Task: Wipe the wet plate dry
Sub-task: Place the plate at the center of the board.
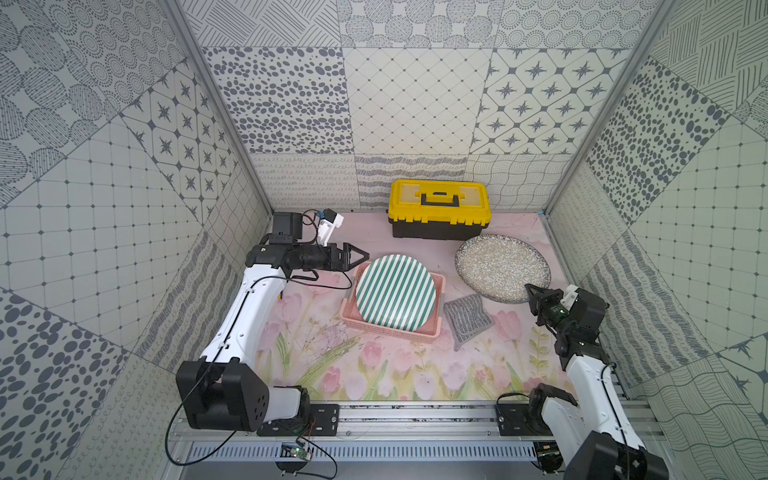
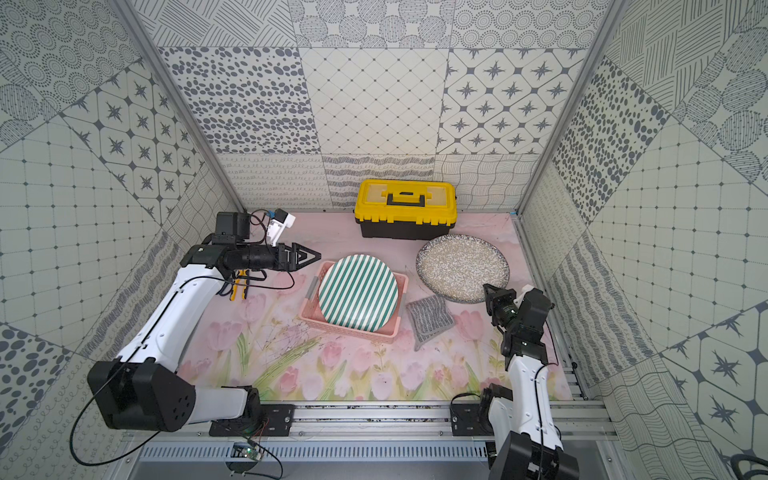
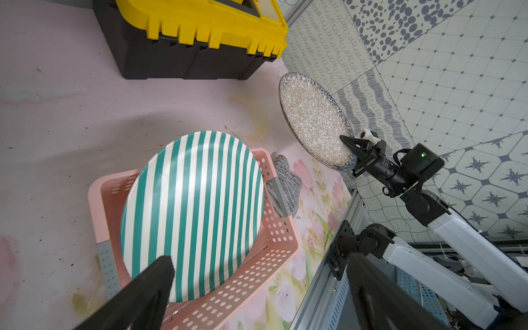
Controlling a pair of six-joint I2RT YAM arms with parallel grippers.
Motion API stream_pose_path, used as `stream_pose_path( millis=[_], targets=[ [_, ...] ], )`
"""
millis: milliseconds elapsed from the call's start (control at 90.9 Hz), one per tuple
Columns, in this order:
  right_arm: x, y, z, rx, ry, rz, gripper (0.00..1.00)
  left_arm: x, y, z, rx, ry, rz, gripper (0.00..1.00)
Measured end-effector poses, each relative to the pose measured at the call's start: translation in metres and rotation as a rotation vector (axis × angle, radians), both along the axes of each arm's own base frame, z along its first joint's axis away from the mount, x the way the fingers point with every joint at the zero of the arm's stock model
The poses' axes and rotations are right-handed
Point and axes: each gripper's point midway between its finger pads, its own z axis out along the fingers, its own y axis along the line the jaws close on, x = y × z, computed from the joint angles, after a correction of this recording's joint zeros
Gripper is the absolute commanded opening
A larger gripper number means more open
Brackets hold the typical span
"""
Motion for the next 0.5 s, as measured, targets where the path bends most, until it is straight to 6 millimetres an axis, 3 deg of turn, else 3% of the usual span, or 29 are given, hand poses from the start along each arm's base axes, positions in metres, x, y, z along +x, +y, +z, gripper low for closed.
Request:
stream_pose_path(
  millis=[264, 495],
  targets=[
    [-0.006, -0.039, -0.037, 0.004, 0.111, -0.164, 0.00, -0.005, 0.002, -0.017, 0.025, 0.020, -0.005, 1.00],
    [-0.001, -0.054, -0.067, -0.015, 0.192, -0.204, 0.00, -0.009, 0.002, -0.034, 0.038, 0.046, -0.016, 1.00]
  ],
)
